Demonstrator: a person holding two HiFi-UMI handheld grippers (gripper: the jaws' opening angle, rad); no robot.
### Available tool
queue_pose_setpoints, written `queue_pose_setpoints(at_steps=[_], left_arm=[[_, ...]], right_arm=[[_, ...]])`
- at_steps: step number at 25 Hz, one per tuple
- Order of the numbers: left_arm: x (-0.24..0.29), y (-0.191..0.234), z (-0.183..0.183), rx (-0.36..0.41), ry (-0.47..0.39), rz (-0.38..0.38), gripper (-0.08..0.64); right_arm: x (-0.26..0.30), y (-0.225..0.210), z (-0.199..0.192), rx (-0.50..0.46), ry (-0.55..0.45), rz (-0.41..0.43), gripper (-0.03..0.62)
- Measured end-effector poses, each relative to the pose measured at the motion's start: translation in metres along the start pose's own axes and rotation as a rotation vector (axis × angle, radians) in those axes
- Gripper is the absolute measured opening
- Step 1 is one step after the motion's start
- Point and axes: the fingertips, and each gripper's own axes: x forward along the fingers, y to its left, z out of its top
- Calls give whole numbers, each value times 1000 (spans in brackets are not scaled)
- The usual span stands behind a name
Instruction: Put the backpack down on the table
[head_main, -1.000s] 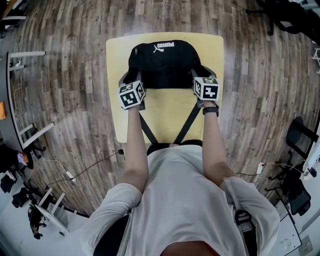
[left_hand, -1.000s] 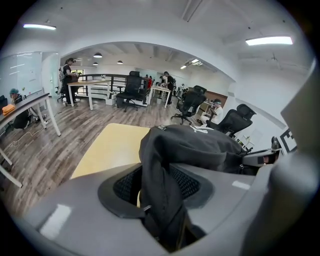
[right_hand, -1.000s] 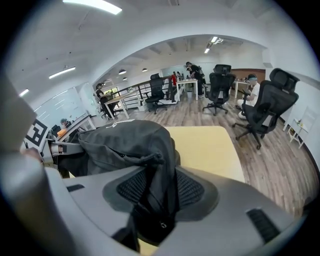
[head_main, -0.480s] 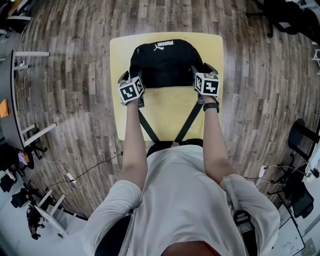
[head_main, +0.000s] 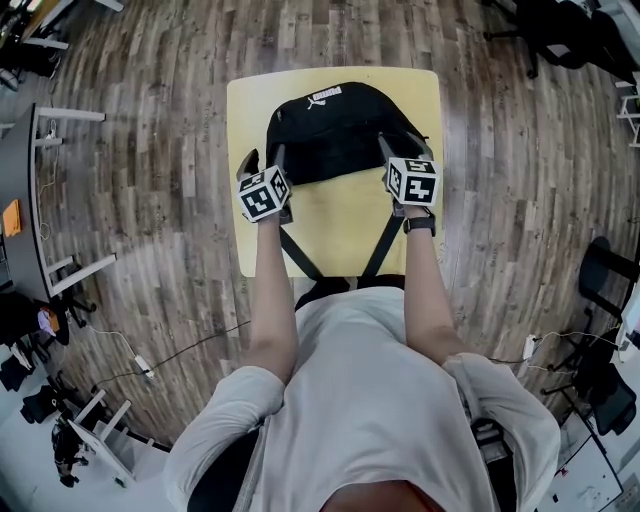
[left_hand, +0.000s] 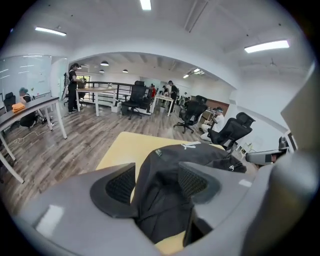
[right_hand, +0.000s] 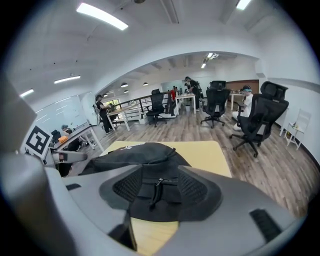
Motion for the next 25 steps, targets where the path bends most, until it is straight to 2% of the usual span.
queue_pose_setpoints(at_steps=[9, 14, 17, 25], left_arm=[[-65, -39, 56, 49, -180, -122, 267], [-102, -73, 82, 116, -272, -197, 267], [-127, -86, 97, 160, -323, -241, 262], [-193, -100, 142, 255, -491, -260, 190]], right_arm=[[-52, 53, 46, -77, -163, 40, 212], [-88, 78, 84, -113, -285, 48, 210], [-112, 92, 106, -143, -356, 47, 187], [-182, 113, 157, -220, -531, 10, 128]])
